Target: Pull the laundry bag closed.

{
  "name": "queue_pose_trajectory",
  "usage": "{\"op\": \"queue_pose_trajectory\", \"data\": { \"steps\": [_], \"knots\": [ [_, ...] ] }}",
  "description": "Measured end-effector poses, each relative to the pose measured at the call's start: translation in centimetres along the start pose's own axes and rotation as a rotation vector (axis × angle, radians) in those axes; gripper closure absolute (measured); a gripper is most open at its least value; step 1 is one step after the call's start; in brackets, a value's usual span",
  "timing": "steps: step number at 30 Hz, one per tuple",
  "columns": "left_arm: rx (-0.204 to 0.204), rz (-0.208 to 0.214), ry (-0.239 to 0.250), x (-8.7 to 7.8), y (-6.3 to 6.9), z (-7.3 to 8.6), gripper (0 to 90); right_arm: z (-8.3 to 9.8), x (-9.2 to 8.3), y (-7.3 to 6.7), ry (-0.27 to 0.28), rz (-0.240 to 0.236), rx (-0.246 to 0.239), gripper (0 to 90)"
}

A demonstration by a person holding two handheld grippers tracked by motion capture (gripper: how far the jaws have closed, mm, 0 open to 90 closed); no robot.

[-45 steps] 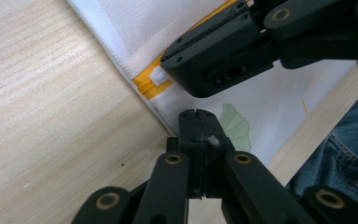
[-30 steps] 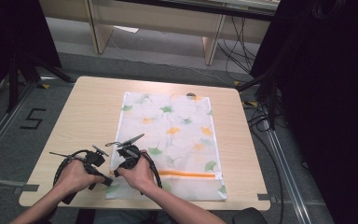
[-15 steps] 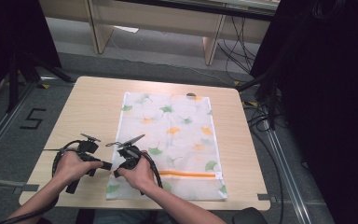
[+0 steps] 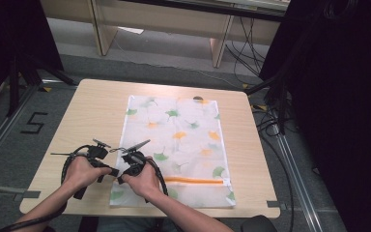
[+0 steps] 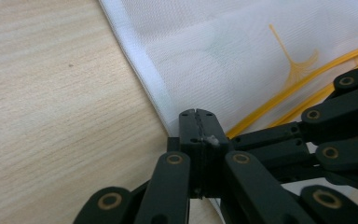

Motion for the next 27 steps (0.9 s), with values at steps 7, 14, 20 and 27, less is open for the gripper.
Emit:
{"op": "queue_pose_trajectory", "data": {
  "steps": [7, 14, 20, 27],
  "knots": [
    [0.027, -0.029, -0.015, 0.14, 0.17, 0.29, 89.9, 0.08, 0.17, -0.23, 0.007, -0.009, 0.003, 90.0],
    [0.04, -0.033, -0.002, 0.09, 0.32, 0.65, 90.0, 0.15, 0.07, -0.02, -0.013, 0.02, -0.006, 90.0],
    [0.062, -0.043, -0.009, 0.07, 0.34, 0.67, 90.0, 0.34, -0.13, -0.05, -0.035, 0.033, -0.005, 90.0],
    [0.065, -0.037, -0.01, 0.06, 0.29, 0.69, 90.0, 0.43, -0.45, -0.14, -0.03, 0.026, 0.003, 90.0]
  ]
}}
Point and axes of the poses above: each handheld gripper's, and its own axes: x roughly forward along the jaws, z roughly out of its underside, y roughly to its right, the point moved 6 cm from there along x, roughly forward along the jaws, and after that the axes turned 8 degrees about z, right-handed, at the moved point
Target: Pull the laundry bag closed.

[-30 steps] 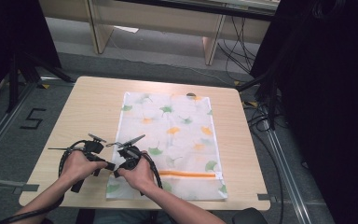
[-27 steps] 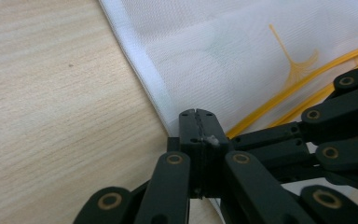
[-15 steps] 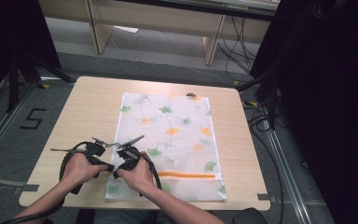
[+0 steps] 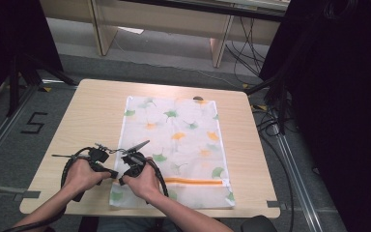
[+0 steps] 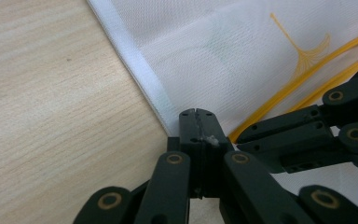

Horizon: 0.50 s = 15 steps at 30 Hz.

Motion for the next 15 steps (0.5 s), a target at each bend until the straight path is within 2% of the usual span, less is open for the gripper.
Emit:
{"op": "queue_pose_trajectory", "data": {
  "steps": [3, 5, 7, 9, 12, 13, 14, 15],
  "knots": [
    [0.0, -0.004, 0.0, 0.01, 0.05, -0.01, 90.0, 0.03, 0.11, 0.04, 0.015, -0.005, 0.009, 90.0],
    [0.003, -0.003, -0.001, 0.02, 0.08, -0.03, 90.0, 0.04, 0.05, 0.08, 0.018, -0.005, -0.01, 90.0],
    [0.005, -0.004, -0.004, 0.01, 0.09, -0.03, 90.0, 0.18, -0.13, 0.14, -0.003, 0.004, -0.001, 90.0],
    [0.005, -0.004, -0.004, 0.01, 0.09, -0.03, 90.0, 0.12, -0.02, 0.11, 0.018, -0.006, -0.002, 90.0],
    [0.006, -0.004, -0.005, 0.01, 0.09, -0.04, 90.0, 0.28, -0.36, 0.47, -0.004, 0.018, -0.01, 90.0],
    [0.006, -0.004, -0.005, 0.01, 0.08, -0.04, 90.0, 0.32, -0.37, 0.52, -0.004, 0.011, -0.004, 90.0],
    [0.005, -0.003, -0.004, 0.02, 0.08, -0.04, 90.0, 0.46, -0.53, 0.4, -0.019, 0.016, 0.03, 90.0],
    [0.005, -0.003, -0.004, 0.02, 0.08, -0.04, 90.0, 0.36, -0.36, 0.6, 0.012, 0.0, 0.009, 90.0]
  ]
}}
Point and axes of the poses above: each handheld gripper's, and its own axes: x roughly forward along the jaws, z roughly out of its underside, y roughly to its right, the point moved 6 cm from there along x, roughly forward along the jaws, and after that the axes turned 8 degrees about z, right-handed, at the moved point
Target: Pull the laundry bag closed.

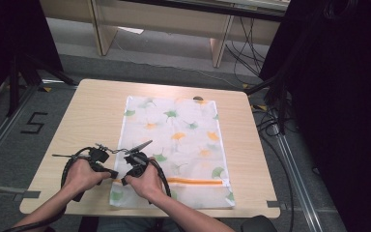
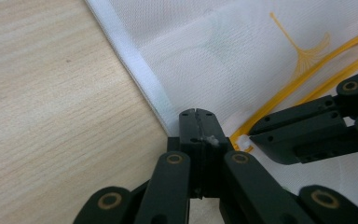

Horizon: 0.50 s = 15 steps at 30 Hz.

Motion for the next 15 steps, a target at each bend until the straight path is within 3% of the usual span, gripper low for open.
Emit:
{"op": "queue_pose_trajectory", "data": {
  "steps": [2, 4, 5, 8, 10, 11, 15],
  "knots": [
    [-0.001, 0.001, 0.002, 0.01, -0.01, 0.0, 90.0, 0.11, -0.22, -0.13, -0.011, -0.008, 0.027, 90.0],
    [-0.003, 0.001, 0.004, 0.02, -0.01, 0.0, 90.0, 0.14, -0.24, 0.3, -0.007, 0.006, -0.019, 90.0],
    [-0.002, 0.001, 0.002, 0.02, -0.01, -0.01, 90.0, 0.26, -0.39, 0.08, -0.018, -0.003, 0.021, 90.0],
    [-0.001, 0.0, 0.0, 0.01, -0.01, -0.02, 90.0, 0.31, -0.52, 0.23, -0.005, -0.012, 0.031, 90.0],
    [-0.002, 0.001, 0.001, 0.01, -0.02, -0.02, 90.0, 0.33, -0.71, 0.66, -0.01, 0.005, -0.011, 90.0],
    [-0.002, 0.001, 0.001, 0.02, -0.01, -0.02, 90.0, 0.43, -0.77, 0.41, -0.016, -0.002, 0.031, 90.0],
    [-0.003, 0.002, 0.001, 0.02, -0.03, -0.03, 90.0, 0.46, -0.78, 0.75, -0.01, -0.005, -0.005, 90.0]
  ]
}}
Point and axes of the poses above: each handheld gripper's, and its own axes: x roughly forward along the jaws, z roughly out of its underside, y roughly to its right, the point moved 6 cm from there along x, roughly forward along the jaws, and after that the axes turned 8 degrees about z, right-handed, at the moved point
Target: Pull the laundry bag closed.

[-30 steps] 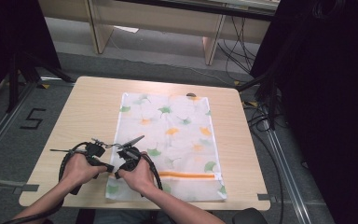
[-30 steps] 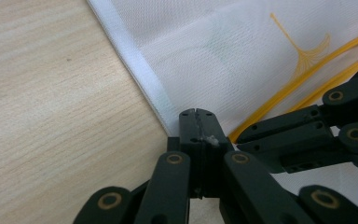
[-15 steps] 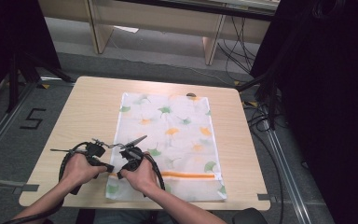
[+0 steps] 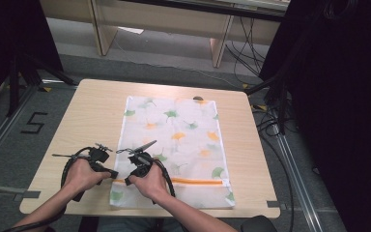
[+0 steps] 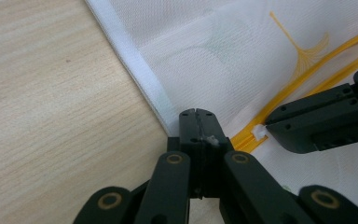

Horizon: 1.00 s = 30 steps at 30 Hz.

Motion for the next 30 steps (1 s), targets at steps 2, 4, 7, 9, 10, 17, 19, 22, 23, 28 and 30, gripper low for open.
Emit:
{"op": "queue_pose_trajectory", "data": {
  "steps": [2, 4, 7, 9, 10, 17, 19, 22, 23, 28, 30],
  "knots": [
    [0.0, 0.001, -0.001, 0.0, 0.0, 0.0, 90.0, 0.1, -0.1, -0.1, -0.004, 0.005, 0.027, 90.0],
    [0.001, 0.0, -0.005, 0.0, 0.0, 0.0, 90.0, 0.0, -0.1, 0.3, 0.021, -0.002, 0.0, 90.0],
    [0.001, 0.0, -0.004, 0.0, 0.0, 0.0, 90.0, 0.1, -0.4, 0.1, 0.005, -0.008, 0.039, 90.0],
    [0.001, 0.0, -0.005, 0.0, 0.0, 0.0, 90.0, 0.2, -0.4, 0.3, 0.002, 0.001, 0.023, 90.0],
    [0.002, 0.0, -0.006, 0.0, 0.0, 0.0, 90.0, 0.3, -0.4, 0.6, 0.001, 0.02, 0.015, 90.0],
    [0.025, -0.001, -0.011, 0.0, -0.1, -0.1, 90.0, 0.4, -1.1, 0.9, -0.002, 0.018, 0.04, 90.0],
    [0.021, -0.014, -0.012, -0.1, -0.1, -0.1, 90.0, 0.4, -1.1, 1.2, 0.006, 0.023, 0.019, 90.0],
    [0.011, -0.005, -0.01, 0.0, 0.0, 0.0, 90.0, 0.5, -1.4, 1.3, -0.016, 0.043, 0.023, 90.0],
    [0.011, -0.007, -0.012, 0.0, 0.0, 0.0, 90.0, 0.5, -1.3, 1.3, 0.002, 0.026, 0.025, 90.0],
    [0.012, -0.004, -0.009, 0.0, 0.0, -0.1, 90.0, 0.6, -1.6, 1.6, -0.012, 0.046, 0.016, 90.0],
    [0.012, -0.005, -0.01, 0.0, 0.0, 0.0, 90.0, 0.7, -1.6, 1.5, 0.001, 0.022, 0.041, 90.0]
  ]
}}
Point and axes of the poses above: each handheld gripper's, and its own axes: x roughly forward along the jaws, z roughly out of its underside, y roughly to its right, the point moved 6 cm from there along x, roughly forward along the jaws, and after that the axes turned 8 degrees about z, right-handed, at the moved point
